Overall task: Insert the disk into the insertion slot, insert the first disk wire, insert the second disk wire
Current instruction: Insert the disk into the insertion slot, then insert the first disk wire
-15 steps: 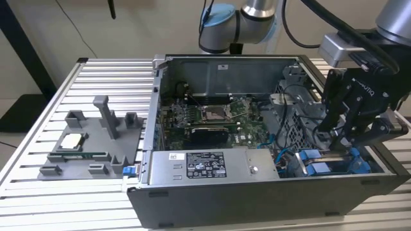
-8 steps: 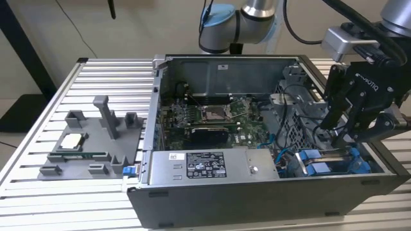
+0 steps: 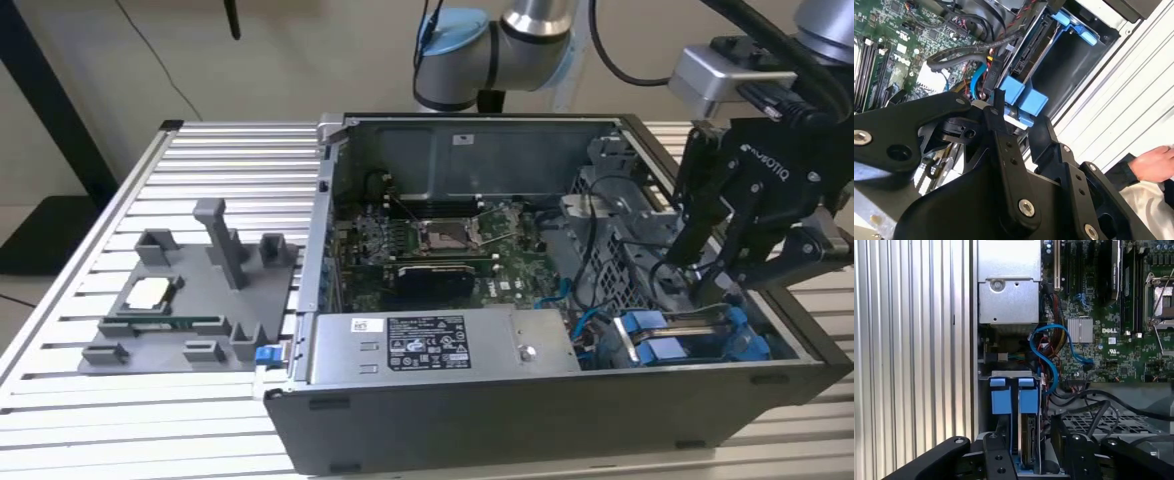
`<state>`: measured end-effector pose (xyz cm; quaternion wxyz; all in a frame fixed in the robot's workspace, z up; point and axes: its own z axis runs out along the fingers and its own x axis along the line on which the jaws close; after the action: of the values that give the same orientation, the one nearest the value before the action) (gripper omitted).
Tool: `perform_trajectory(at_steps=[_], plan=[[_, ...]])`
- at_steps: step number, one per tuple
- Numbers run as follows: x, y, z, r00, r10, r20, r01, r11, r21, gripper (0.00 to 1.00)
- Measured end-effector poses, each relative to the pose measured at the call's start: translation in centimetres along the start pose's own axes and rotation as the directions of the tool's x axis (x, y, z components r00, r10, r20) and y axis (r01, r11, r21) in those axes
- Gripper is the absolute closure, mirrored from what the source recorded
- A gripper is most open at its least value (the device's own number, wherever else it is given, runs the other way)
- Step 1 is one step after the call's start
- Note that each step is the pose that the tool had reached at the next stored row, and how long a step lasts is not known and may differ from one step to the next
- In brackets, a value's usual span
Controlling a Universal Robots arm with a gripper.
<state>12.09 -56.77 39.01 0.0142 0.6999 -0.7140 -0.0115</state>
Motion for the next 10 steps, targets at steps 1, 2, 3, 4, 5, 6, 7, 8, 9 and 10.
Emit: perform_trajectory(at_steps=[1, 2, 3, 4, 5, 6, 7, 8, 9, 10], plan=[[-0.03, 0.0, -0.01, 1.0, -0.001, 0.0016, 0.001, 1.0, 0.0014, 0.53], [-0.08, 0.0, 0.0, 1.0, -0.002, 0.0036, 0.002, 1.0, 0.0028, 0.53], [-0.15, 0.01, 0.0, 1.0, -0.003, 0.0048, 0.003, 1.0, 0.0038, 0.53], [-0.22, 0.01, -0.03, 1.0, -0.004, 0.0048, 0.004, 1.0, 0.0038, 0.53], [-0.28, 0.03, -0.15, 1.0, -0.004, 0.0046, 0.004, 1.0, 0.0038, 0.53], [-0.35, 0.05, -0.28, 1.0, -0.005, 0.0045, 0.005, 1.0, 0.0039, 0.53], [-0.4, 0.06, -0.42, 1.0, -0.005, 0.0045, 0.005, 1.0, 0.0039, 0.53], [-0.43, 0.07, -0.57, 1.0, -0.005, 0.0048, 0.005, 1.0, 0.0039, 0.53], [-0.44, 0.07, -0.61, 1.0, -0.005, 0.0048, 0.005, 1.0, 0.0042, 0.53], [-0.46, 0.09, -0.6, 1.0, -0.005, 0.0051, 0.005, 1.0, 0.0063, 0.53]])
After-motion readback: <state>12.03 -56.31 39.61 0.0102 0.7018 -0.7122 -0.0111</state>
